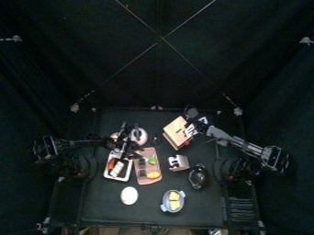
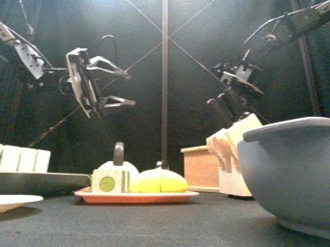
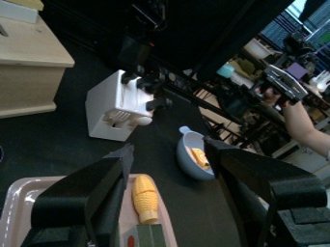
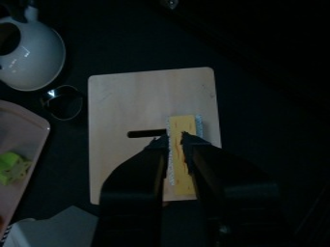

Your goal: Grab egg sushi

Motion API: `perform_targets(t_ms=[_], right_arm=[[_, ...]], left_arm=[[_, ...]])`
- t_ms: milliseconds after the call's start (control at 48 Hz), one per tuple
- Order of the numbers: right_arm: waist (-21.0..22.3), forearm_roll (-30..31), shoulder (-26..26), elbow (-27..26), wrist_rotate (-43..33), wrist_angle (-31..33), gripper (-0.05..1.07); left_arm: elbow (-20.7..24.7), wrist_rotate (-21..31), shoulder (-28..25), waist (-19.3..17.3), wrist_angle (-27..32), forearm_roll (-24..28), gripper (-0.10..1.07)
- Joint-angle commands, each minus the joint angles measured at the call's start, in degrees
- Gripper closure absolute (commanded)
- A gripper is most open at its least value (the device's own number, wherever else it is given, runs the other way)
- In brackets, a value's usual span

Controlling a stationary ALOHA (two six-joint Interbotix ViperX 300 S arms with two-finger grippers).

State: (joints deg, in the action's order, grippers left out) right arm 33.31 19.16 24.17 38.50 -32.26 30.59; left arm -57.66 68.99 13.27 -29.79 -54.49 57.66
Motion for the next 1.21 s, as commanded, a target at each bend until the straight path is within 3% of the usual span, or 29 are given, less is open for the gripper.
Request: perform_targets(t_ms=[0,188,375,562,812,1021,1188], right_arm=[[0.26,-0.18,1.32,0.79,-0.09,-2.37,0.14],[0.35,-0.18,0.97,2.46,-0.09,-3.78,0.02],[0.79,0.26,0.62,3.78,-0.09,-3.78,0.01],[1.14,0.44,-1.93,5.27,0.09,-3.96,0.01],[1.23,1.41,-5.98,4.48,0.26,-3.52,0.02],[1.23,2.29,-6.42,4.48,0.09,-3.34,0.03],[1.05,2.29,-6.42,4.57,0.00,-3.08,0.13]], left_arm=[[0.09,-0.26,1.93,-0.09,-0.26,0.00,0.04],[-0.79,-0.97,3.43,-0.09,-0.18,0.18,0.04],[-0.88,-9.23,3.69,1.23,-0.18,4.57,0.04],[-1.23,-15.56,3.69,3.78,0.79,2.64,0.04],[-1.67,-16.17,3.78,4.22,4.57,-0.18,0.04],[-2.02,-16.26,3.96,4.31,5.36,-0.79,0.04],[-2.20,-16.26,4.39,4.48,5.36,-0.88,0.04]])
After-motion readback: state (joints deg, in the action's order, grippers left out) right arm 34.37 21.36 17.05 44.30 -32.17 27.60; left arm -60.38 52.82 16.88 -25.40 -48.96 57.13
